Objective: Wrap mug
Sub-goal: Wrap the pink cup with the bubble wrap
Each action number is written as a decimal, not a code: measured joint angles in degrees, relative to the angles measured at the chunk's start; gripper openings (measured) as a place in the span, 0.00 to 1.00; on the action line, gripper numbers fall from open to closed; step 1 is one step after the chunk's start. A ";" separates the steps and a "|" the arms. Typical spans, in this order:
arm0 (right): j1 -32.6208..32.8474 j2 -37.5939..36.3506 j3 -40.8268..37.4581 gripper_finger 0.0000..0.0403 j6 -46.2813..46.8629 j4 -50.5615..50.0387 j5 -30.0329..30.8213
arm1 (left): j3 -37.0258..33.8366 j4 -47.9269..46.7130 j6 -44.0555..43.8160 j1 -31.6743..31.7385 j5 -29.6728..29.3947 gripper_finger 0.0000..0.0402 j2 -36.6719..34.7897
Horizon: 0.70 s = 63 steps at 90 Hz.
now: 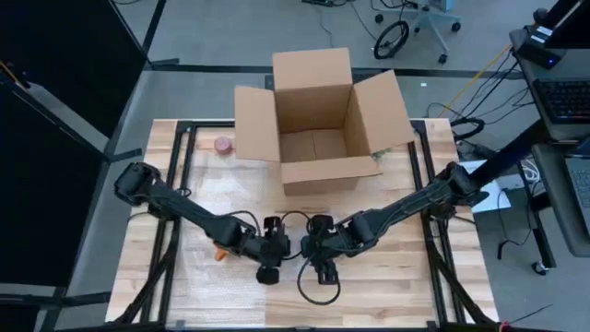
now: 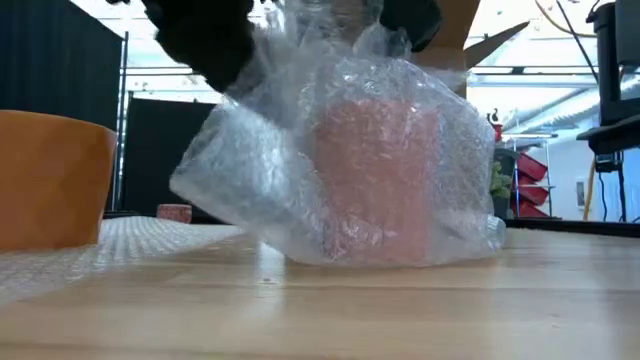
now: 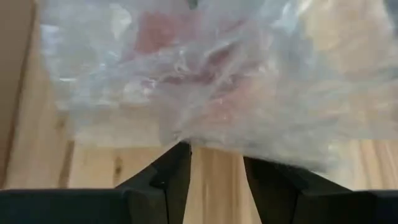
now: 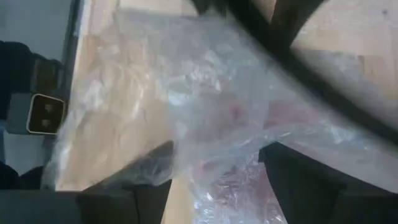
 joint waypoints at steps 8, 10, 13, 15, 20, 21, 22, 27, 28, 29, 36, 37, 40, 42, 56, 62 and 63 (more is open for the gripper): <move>0.00 0.02 0.00 0.56 -0.14 0.02 0.16 | 0.07 -3.69 -0.22 0.03 -0.57 0.34 -2.32; 0.00 0.02 0.00 0.56 -0.18 0.06 0.17 | 0.08 -4.21 -0.44 0.01 -0.88 0.34 -2.89; 0.00 0.02 0.00 0.56 -0.33 0.04 0.17 | 0.20 -5.05 -0.94 0.03 -1.47 0.34 -3.65; 0.00 0.02 0.00 0.57 -0.35 0.01 0.15 | 0.22 -5.62 -1.21 0.07 -1.75 0.34 -4.17; 0.00 0.02 0.00 0.57 -0.37 -0.01 0.15 | 0.19 -6.97 -1.18 0.31 -2.54 0.34 -5.70; 0.00 0.02 0.00 0.57 -0.39 -0.02 0.15 | 0.18 -6.99 -1.18 0.35 -2.77 0.34 -6.04; 0.00 0.02 0.00 0.57 -0.41 -0.04 0.15 | 0.18 -6.96 -1.16 0.39 -3.04 0.34 -6.40; 0.17 0.02 0.00 0.57 -0.73 0.00 0.13 | 0.18 -6.47 -1.09 0.69 -5.22 0.34 -8.32; 0.17 0.02 0.00 0.57 -0.76 -0.01 0.13 | 0.18 -6.34 -1.09 0.79 -5.79 0.34 -8.74; 0.20 0.02 0.00 0.57 -0.78 -0.02 0.13 | 0.18 -6.18 -1.07 0.88 -6.34 0.34 -9.18; 0.37 0.02 0.00 0.57 -1.27 -0.01 0.12 | 0.18 -3.90 0.34 2.19 -9.31 0.34 -11.23; 0.39 0.02 0.00 0.57 -1.31 -0.02 0.11 | 0.20 -3.34 0.52 2.51 -9.40 0.34 -11.38; 0.51 0.02 0.00 0.57 -1.40 -0.01 0.13 | 0.22 -1.54 1.19 3.57 -9.37 0.34 -11.50; 0.58 0.02 0.00 0.57 -1.41 -0.01 0.13 | 0.24 -0.24 1.47 4.38 -9.00 0.34 -11.47; 0.76 0.02 0.00 0.57 -1.64 0.05 0.10 | 0.24 5.87 1.92 10.30 -1.53 0.34 -7.82; 0.84 0.02 0.00 0.57 -1.64 0.05 0.04 | 0.22 7.71 1.87 12.13 2.88 0.34 -5.33; 0.87 0.02 0.00 0.57 -1.64 0.05 0.05 | 0.22 8.16 1.86 12.35 3.73 0.34 -4.95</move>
